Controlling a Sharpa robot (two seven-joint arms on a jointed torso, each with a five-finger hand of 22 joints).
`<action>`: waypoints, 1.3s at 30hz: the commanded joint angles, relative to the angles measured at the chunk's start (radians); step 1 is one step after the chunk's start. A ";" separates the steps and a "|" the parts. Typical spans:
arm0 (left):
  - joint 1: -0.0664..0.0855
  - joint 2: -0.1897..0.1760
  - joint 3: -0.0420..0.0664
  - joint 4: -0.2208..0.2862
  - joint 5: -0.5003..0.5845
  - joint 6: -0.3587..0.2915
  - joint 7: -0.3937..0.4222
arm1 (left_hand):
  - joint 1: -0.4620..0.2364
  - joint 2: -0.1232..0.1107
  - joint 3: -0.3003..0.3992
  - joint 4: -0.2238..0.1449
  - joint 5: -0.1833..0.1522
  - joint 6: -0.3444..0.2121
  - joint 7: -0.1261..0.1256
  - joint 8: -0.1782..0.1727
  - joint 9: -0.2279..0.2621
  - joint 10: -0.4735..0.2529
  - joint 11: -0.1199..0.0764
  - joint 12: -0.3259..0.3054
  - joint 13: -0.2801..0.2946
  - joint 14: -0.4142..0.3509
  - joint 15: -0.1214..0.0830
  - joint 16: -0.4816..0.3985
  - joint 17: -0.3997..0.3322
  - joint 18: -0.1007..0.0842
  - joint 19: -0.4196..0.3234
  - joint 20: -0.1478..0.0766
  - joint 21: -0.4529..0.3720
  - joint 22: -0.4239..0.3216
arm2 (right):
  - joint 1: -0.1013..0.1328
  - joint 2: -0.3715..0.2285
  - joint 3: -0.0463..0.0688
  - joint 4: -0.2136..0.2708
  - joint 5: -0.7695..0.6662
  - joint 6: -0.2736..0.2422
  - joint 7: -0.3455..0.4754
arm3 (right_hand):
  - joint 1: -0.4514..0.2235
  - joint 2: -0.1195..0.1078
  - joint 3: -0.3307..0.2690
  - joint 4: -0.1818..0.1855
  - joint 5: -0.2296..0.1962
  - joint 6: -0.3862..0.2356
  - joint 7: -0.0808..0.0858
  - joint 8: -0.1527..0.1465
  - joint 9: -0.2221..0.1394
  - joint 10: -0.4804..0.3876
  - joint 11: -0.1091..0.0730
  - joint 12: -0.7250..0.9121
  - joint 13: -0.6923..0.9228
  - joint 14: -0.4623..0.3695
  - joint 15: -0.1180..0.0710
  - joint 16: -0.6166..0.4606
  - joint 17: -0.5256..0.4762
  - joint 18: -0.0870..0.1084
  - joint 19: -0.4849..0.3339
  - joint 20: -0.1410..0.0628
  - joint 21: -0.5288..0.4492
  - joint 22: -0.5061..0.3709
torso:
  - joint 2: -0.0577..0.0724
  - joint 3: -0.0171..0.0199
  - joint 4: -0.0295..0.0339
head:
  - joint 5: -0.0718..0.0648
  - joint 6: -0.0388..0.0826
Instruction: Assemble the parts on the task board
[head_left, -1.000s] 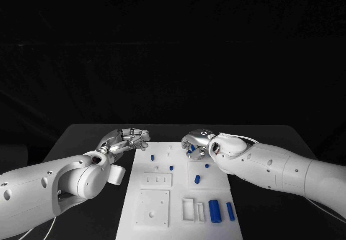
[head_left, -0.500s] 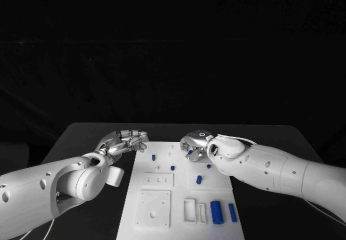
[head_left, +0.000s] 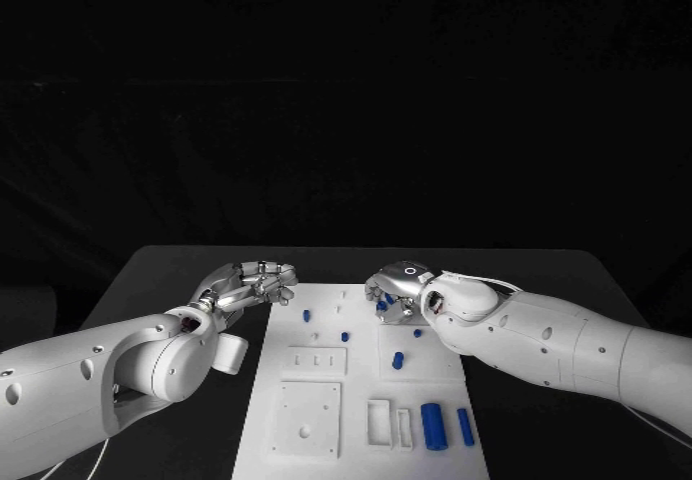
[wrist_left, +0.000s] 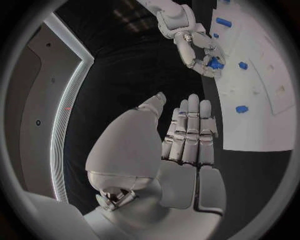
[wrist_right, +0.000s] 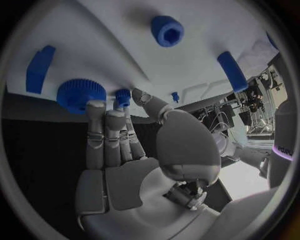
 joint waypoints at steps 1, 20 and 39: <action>0.002 -0.001 0.001 -0.001 0.004 0.015 0.006 | -0.001 -0.005 -0.006 0.001 -0.004 0.004 0.004 -0.004 -0.001 0.002 0.000 -0.007 -0.002 0.009 0.001 -0.006 0.001 0.010 0.000 -0.003 -0.006 -0.002 | -0.008 -0.012 -0.005 0.012 -0.020 0.045 -0.021 | -0.002 -0.010 0.004 0.001 -0.005 0.000 -0.002 -0.005 0.000 -0.001 0.007 0.001 -0.001 0.000 0.005 0.006 -0.002 0.079 0.019 -0.018 0.004 0.020 | 0.002 0.0010 -0.0016 | 0.001 0.002; 0.003 -0.005 0.001 -0.004 0.004 0.016 0.003 | -0.002 -0.007 -0.008 0.003 -0.006 0.004 0.003 -0.006 -0.004 0.001 0.000 -0.012 -0.003 0.009 0.001 -0.010 0.004 0.010 0.000 -0.003 -0.006 -0.002 | -0.007 -0.033 -0.005 0.026 -0.037 0.047 -0.033 | 0.009 -0.020 0.030 0.003 -0.015 0.009 -0.003 -0.009 0.001 -0.024 0.014 0.003 -0.013 -0.005 0.013 0.017 -0.020 0.079 0.019 -0.015 0.001 0.015 | 0.008 0.0019 -0.0038 | 0.002 0.008; 0.002 0.010 0.000 -0.024 0.011 0.019 0.004 | -0.001 -0.005 -0.009 0.005 -0.007 0.005 0.002 -0.006 -0.006 0.001 -0.001 -0.014 -0.004 0.009 0.001 -0.012 0.006 0.010 0.000 -0.003 -0.006 -0.003 | -0.007 -0.038 -0.004 0.032 -0.057 0.058 -0.032 | 0.040 -0.021 0.139 0.005 -0.054 0.041 -0.009 -0.008 0.004 -0.012 0.013 0.005 -0.016 -0.009 0.011 0.033 -0.046 0.079 0.023 -0.011 0.001 0.016 | 0.012 0.0013 -0.0049 | -0.002 0.007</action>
